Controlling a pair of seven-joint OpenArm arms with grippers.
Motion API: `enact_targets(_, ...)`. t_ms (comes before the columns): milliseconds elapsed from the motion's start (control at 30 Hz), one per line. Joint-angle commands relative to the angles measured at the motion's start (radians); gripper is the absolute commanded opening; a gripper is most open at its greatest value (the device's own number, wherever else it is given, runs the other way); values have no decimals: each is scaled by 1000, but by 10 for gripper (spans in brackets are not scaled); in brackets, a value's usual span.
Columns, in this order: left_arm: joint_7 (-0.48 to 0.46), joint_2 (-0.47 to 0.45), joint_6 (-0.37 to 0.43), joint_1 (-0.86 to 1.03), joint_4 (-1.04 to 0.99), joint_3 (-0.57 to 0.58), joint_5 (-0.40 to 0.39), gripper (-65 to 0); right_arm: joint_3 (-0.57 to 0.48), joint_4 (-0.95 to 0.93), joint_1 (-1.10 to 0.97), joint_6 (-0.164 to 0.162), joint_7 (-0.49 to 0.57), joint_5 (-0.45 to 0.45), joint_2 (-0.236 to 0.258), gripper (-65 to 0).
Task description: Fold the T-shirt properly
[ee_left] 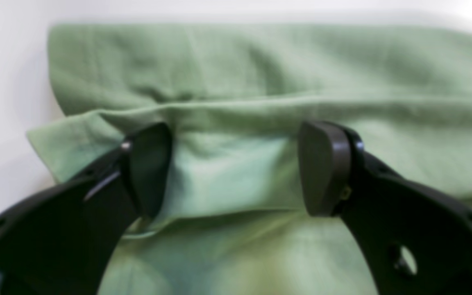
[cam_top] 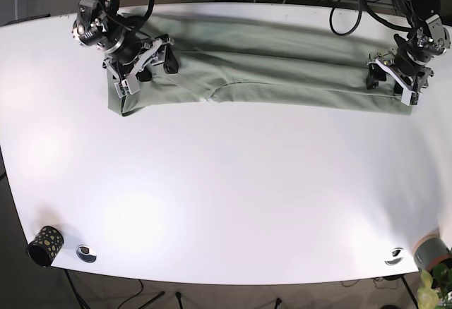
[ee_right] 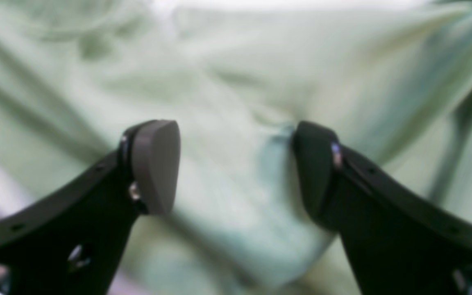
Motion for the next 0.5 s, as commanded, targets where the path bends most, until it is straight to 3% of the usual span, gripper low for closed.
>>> enact_targets(0,31,-11,1,-12,-19,0,16,-207,3,-51,28,-4,-10,-38,7,-228)
enact_targets(333,31,-11,8,-133,-120,0,16,-204,4,-309,205,2,114,-166,27,-228)
enact_targets(467,40,-8,8,-179,-114,-3,13,-204,6,-338,255,2,127,-170,51,-228)
